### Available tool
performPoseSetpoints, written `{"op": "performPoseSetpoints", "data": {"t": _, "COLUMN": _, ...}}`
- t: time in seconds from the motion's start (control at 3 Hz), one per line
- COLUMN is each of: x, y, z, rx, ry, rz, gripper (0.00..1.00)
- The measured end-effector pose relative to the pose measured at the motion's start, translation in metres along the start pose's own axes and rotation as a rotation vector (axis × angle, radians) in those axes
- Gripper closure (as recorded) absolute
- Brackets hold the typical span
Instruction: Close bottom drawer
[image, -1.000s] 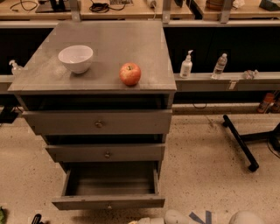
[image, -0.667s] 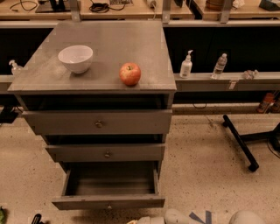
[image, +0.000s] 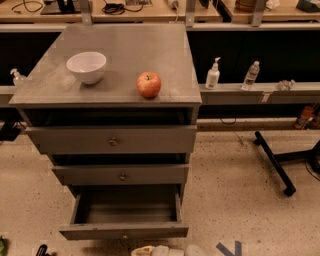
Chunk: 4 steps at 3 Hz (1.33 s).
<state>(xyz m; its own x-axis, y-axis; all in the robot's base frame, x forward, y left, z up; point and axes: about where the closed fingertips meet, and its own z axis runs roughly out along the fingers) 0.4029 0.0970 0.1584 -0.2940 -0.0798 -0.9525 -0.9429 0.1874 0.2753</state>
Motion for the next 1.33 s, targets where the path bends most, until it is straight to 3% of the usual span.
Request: {"op": "performPoseSetpoints", "data": {"t": 1.33, "x": -0.0065, "y": -0.0072, "z": 0.0085, "rx": -0.021, "ry": 0.015, "rz": -0.037, "gripper": 1.00}}
